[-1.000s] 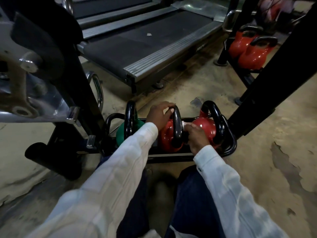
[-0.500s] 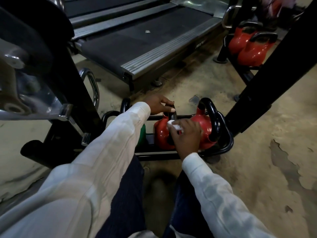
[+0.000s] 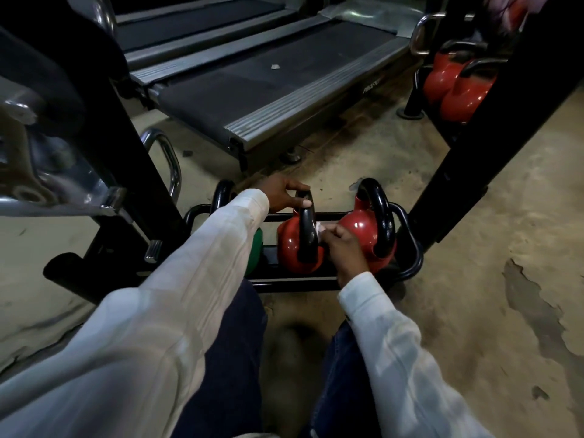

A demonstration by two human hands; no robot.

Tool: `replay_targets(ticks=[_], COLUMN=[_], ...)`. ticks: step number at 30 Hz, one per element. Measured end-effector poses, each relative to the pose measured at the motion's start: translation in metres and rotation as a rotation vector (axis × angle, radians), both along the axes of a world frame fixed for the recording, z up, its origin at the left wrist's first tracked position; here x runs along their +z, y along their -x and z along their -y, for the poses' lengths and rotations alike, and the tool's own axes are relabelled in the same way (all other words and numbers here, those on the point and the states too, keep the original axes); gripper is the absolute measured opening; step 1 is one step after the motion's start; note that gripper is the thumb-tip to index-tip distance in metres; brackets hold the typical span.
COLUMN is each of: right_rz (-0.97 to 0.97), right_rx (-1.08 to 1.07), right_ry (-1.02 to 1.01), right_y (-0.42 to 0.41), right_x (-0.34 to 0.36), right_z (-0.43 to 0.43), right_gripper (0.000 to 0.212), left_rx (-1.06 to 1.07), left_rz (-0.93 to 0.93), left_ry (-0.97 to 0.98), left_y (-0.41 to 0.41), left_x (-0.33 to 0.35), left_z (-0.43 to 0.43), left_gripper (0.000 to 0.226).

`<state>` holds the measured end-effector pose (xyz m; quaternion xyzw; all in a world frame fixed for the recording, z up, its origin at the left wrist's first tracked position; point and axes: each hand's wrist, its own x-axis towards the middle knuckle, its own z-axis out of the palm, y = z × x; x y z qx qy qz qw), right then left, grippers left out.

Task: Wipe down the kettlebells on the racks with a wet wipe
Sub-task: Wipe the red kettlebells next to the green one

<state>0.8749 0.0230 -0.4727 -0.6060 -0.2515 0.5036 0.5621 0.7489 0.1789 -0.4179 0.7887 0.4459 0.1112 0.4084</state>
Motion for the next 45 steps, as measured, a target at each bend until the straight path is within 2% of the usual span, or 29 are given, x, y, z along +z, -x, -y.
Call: replay_targets(ticks=[3, 8, 10, 12, 15, 17, 18, 21, 23, 25, 28, 30, 34, 35, 38, 40, 43, 45], right_rz=[0.301, 1.269, 1.491, 1.564, 1.465, 1.235, 1.055, 0.344, 0.066, -0.103, -0.136, -0.043, 0.205, 0.319, 0.952, 1.28, 1.564, 1.647], right_rx=[-0.072, -0.07, 0.003, 0.075, 0.063, -0.027, -0.065, -0.083, -0.049, 0.017, 0.137, 0.167, 0.027, -0.016, -0.131, -0.18, -0.121, -0.071], right_ry=[-0.144, -0.221, -0.234, -0.255, -0.262, -0.226, -0.212, -0.18, -0.071, 0.038, 0.075, 0.023, -0.122, -0.15, -0.232, -0.215, -0.181, -0.21], right_y=[0.006, 0.017, 0.024, 0.027, 0.026, 0.024, 0.022, 0.016, 0.011, 0.006, -0.001, -0.005, 0.002, 0.006, 0.02, 0.028, 0.036, 0.038], right_x=[0.005, 0.007, 0.009, 0.006, -0.005, -0.013, -0.014, -0.006, 0.003, 0.009, 0.007, 0.002, -0.004, -0.003, -0.003, 0.001, 0.004, -0.002], right_z=[-0.001, -0.027, -0.026, -0.017, 0.007, 0.021, 0.024, 0.015, 0.0, -0.012, -0.006, 0.008, 0.029, 0.027, 0.007, -0.01, -0.019, -0.019], right_gripper=[0.017, 0.019, 0.02, 0.022, 0.021, 0.014, 0.011, 0.009, 0.009, 0.013, 0.022, 0.021, 0.012, 0.011, 0.016, 0.018, 0.017, 0.019], left_rx=[0.007, 0.034, 0.026, 0.023, 0.023, 0.035, 0.042, 0.054, 0.053, 0.048, 0.044, 0.039, 0.025, 0.02, 0.0, -0.024, -0.055, -0.063], left_rz=[0.012, -0.022, -0.046, -0.063, -0.076, -0.059, -0.053, -0.061, -0.074, -0.084, -0.09, -0.086, -0.069, -0.07, -0.085, -0.102, -0.116, -0.097], left_ry=[0.013, -0.002, -0.019, -0.009, 0.01, 0.015, 0.013, -0.026, -0.054, -0.063, -0.056, -0.046, -0.034, -0.033, -0.044, -0.055, -0.074, -0.068], left_y=[-0.001, -0.003, -0.003, -0.003, -0.005, -0.005, -0.006, -0.006, -0.007, -0.008, -0.008, -0.007, -0.005, -0.004, -0.003, -0.001, 0.0, 0.001], left_x=[0.002, 0.003, 0.004, 0.008, 0.01, 0.01, 0.009, 0.008, 0.007, 0.006, 0.006, 0.007, 0.006, 0.006, 0.006, 0.009, 0.01, 0.008], left_z=[0.003, 0.001, 0.001, 0.002, 0.003, 0.005, 0.006, 0.011, 0.012, 0.012, 0.011, 0.011, 0.009, 0.009, 0.007, 0.007, 0.004, 0.001], left_gripper=[0.048, 0.046, 0.046, 0.047, 0.048, 0.047, 0.046, 0.046, 0.045, 0.045, 0.044, 0.044, 0.045, 0.045, 0.047, 0.049, 0.051, 0.051])
